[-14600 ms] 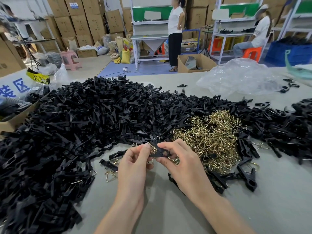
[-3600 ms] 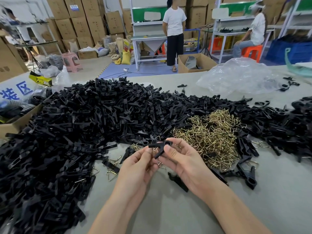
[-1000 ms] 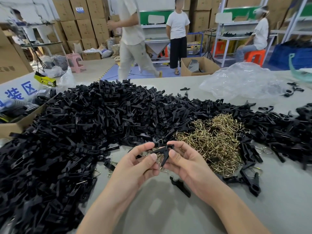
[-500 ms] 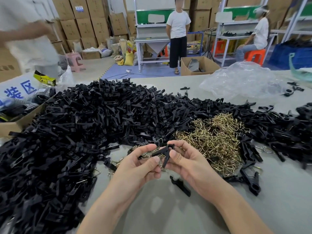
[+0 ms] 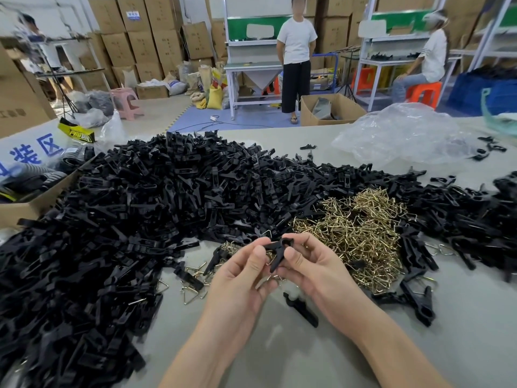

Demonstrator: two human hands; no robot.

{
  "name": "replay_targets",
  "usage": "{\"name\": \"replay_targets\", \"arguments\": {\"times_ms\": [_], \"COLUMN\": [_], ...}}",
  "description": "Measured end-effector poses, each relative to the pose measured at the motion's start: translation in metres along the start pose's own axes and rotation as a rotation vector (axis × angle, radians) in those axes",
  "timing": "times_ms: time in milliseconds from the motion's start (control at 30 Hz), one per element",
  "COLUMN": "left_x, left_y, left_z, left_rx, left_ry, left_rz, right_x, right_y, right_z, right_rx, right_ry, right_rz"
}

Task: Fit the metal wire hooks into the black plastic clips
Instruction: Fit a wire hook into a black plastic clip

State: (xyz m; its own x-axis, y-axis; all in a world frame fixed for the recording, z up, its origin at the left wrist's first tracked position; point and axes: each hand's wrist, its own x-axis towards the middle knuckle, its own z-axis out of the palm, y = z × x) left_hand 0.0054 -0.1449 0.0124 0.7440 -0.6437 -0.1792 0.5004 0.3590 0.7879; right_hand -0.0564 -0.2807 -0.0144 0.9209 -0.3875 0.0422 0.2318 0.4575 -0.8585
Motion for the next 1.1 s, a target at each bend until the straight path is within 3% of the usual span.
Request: {"name": "replay_targets", "arguments": {"times_ms": [200,500,1100], "left_x": [-0.004,-0.003,-0.002], "left_y": [-0.001,0.000,0.003], "left_z": [0.004,0.002,-0.013], "left_rx": [-0.137,-0.259,-0.169], "left_ry": [-0.055,-0.094,-0.151], "left_rz": [-0.077,-0.119,-0.194], "right_x": [-0.002,-0.002,-0.004], "right_y": [0.000,-0.002,-0.004], "right_z": [-0.001,-0.003,-0.006], "right_rx": [-0.110,-0.004,-0.121], "right_ry": [0.020,-0.032,-0.095], "right_rz": [0.006,0.015,0.009]}}
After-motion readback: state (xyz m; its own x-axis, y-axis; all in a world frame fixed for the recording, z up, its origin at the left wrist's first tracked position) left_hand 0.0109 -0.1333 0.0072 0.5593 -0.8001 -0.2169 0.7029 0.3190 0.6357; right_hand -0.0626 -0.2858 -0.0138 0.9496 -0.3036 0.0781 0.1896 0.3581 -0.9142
